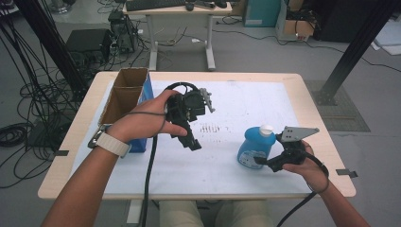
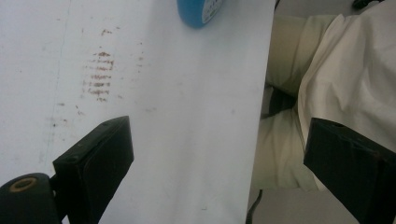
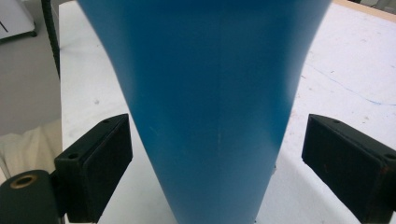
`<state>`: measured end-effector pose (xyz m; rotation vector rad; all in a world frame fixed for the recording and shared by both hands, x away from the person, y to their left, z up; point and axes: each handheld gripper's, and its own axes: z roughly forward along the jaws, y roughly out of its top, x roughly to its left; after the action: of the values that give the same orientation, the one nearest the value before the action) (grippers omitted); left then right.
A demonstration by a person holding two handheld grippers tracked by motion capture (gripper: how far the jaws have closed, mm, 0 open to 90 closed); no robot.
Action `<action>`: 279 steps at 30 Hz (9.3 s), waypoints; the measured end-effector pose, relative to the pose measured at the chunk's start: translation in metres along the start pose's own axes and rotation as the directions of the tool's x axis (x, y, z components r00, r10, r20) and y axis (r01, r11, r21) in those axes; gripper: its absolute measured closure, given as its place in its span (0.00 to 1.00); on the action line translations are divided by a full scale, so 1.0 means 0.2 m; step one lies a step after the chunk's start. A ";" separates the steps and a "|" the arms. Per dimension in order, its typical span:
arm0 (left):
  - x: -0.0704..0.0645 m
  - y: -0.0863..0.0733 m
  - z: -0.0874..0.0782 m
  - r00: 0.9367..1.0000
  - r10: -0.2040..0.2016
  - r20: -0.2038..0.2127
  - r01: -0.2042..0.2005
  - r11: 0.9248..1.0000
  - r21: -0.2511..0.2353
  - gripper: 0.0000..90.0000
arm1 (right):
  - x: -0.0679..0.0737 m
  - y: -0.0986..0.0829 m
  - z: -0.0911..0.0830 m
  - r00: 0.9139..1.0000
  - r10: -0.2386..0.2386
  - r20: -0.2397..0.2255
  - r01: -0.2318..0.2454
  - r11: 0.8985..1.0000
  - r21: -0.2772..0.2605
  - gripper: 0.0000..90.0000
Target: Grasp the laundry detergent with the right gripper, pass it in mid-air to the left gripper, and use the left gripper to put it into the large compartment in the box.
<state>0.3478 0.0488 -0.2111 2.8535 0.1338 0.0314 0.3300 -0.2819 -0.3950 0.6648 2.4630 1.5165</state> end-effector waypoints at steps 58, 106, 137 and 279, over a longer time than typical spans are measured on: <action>0.01 -0.01 0.01 1.000 -0.008 0.001 0.008 1.000 0.000 0.10 | 0.01 -0.04 0.06 1.000 -0.010 -0.021 0.009 0.998 -0.066 0.46; 0.01 0.00 0.00 1.000 -0.014 -0.002 0.014 1.000 -0.002 0.10 | 0.01 -0.04 0.07 1.000 -0.026 -0.015 0.024 0.996 -0.084 0.47; 0.02 0.00 0.00 1.000 -0.014 -0.007 0.014 1.000 -0.006 0.10 | 0.01 -0.03 0.06 0.999 -0.029 -0.023 0.028 0.998 -0.064 0.47; 0.02 0.01 -0.11 0.993 -0.078 -0.085 0.073 0.995 -0.069 0.10 | -0.01 0.02 0.06 0.998 -0.032 -0.056 0.029 0.998 -0.060 0.48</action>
<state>0.3512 0.0541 -0.1900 2.7795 0.2540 0.1425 0.3381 -0.2715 -0.3976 0.5786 2.4463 1.6121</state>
